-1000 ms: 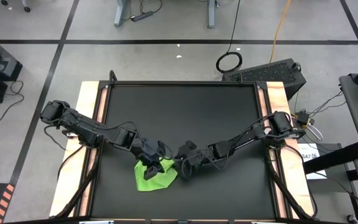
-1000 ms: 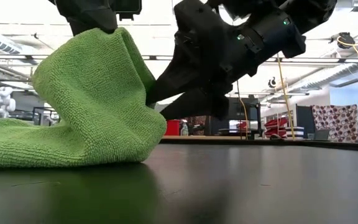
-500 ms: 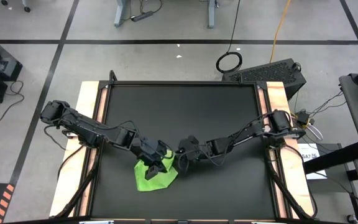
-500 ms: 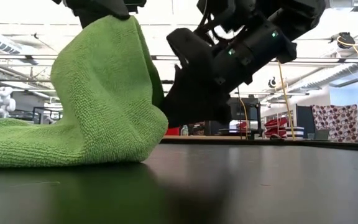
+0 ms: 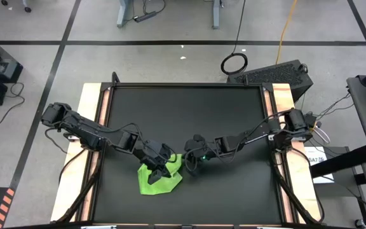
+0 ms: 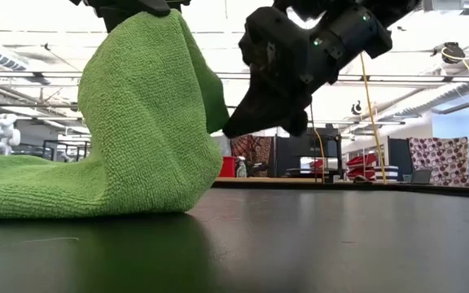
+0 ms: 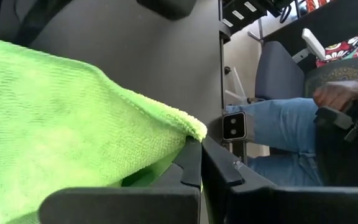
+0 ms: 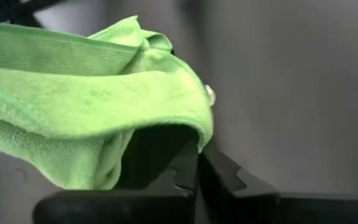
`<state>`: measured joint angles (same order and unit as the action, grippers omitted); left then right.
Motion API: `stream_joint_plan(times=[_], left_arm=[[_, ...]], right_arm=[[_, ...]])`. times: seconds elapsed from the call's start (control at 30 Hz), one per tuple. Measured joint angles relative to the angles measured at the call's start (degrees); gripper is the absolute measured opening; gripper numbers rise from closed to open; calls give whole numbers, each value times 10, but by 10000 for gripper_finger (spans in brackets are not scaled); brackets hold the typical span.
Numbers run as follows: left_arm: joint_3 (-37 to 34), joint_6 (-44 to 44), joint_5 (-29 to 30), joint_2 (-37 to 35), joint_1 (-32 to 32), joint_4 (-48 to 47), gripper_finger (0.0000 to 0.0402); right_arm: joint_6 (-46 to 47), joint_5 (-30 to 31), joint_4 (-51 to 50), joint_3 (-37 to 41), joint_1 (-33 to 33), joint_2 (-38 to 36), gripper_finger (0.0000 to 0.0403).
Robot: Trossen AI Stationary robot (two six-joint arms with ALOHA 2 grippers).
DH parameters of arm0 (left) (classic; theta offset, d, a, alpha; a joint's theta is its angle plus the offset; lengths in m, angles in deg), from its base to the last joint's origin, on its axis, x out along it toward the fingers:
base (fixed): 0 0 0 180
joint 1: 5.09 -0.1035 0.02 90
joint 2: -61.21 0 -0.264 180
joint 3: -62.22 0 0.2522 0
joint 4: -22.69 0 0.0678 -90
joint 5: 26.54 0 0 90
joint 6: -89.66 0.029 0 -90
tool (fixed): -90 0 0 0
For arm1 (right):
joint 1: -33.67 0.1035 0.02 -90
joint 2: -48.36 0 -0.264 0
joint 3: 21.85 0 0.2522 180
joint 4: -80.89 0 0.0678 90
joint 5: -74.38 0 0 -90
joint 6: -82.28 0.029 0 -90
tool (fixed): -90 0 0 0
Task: Roll towel into tight, uniform cylinder
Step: Fold the green towel
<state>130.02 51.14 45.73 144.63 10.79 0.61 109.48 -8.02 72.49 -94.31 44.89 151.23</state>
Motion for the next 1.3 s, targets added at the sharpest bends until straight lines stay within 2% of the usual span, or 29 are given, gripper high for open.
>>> stream_joint_plan(times=[0.33,0.5,1.0,1.17,1.3], left_arm=[[0,1,0,0,-1,2,0],[0,1,0,0,-1,3,0],[0,0,1,0,-1,22,0],[0,0,-2,0,-1,23,0],[0,1,-2,0,-1,34,0]], right_arm=[[-4,21,-5,0,13,-9,127],[-5,45,-20,0,25,-9,157],[-4,59,27,0,21,21,155],[-27,58,36,0,10,21,131],[-50,46,23,0,0,27,88]])
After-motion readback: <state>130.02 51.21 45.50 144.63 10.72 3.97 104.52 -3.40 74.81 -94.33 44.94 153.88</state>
